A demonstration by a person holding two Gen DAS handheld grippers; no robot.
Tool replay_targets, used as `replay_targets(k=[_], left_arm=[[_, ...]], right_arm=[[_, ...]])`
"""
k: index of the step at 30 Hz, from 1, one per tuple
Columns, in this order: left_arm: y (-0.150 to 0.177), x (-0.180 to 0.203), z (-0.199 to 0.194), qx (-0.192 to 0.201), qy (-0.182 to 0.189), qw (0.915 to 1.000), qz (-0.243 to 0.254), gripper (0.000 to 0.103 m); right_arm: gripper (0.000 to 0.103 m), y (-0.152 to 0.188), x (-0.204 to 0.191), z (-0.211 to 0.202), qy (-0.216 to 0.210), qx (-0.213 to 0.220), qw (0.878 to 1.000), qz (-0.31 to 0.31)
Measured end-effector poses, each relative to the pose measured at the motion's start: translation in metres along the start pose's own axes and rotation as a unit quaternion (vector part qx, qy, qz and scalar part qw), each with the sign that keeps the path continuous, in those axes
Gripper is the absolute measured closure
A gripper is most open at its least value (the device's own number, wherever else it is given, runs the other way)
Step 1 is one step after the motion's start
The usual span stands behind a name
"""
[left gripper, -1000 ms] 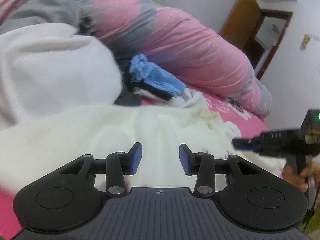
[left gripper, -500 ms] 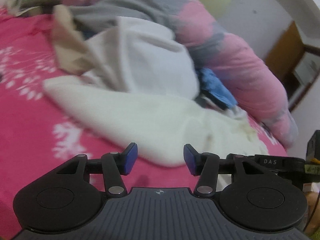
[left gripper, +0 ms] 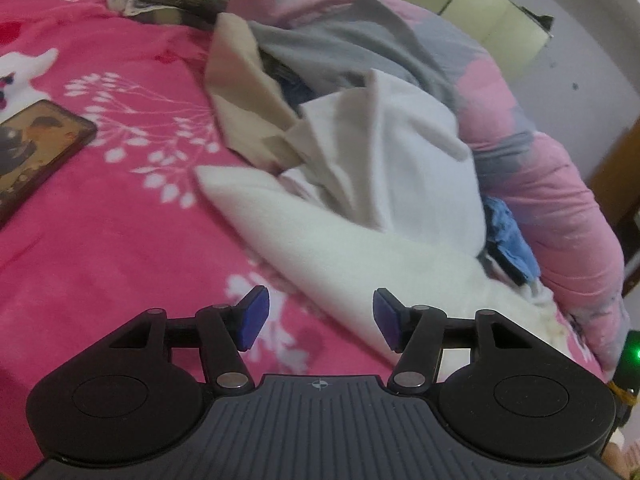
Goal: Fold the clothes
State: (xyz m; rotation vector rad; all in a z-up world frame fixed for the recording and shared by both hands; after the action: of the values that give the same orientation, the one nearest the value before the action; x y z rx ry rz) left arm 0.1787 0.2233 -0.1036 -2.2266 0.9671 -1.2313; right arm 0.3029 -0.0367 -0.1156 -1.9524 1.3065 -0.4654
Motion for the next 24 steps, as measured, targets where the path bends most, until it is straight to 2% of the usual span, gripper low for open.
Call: replay_targets(k=[4, 9, 24], left_arm=[[0.0, -0.0096, 0.0042, -0.003, 0.004, 0.9999, -0.016, 0.044], [0.0017, -0.0092, 0.0064, 0.0, 0.003, 1.0, -0.009, 0.043], [0.0047, -0.0089, 0.0083, 0.0, -0.001, 1.0, -0.003, 0.042]], right_arm=[[0.07, 0.0043, -0.0026, -0.0018, 0.005, 0.018, 1.0, -0.006], [0.07, 0.0068, 0.0011, -0.0036, -0.004, 0.032, 0.999, 0.007], [0.069, 0.0065, 0.0003, -0.0028, 0.002, 0.04, 0.999, 0.007]])
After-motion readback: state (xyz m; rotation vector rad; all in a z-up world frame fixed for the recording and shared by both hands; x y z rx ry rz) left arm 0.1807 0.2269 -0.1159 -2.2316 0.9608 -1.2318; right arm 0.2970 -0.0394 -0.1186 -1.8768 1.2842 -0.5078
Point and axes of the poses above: each gripper's, at about its wrist camera, not at the fingertips, and z roughly the way its jaws point, x to its right, y to its underside, the point moved 4 cm from there along z, roughly the way its jaws point, and after that the axes turned 2 degrees about -z, right-handed, at the moved point
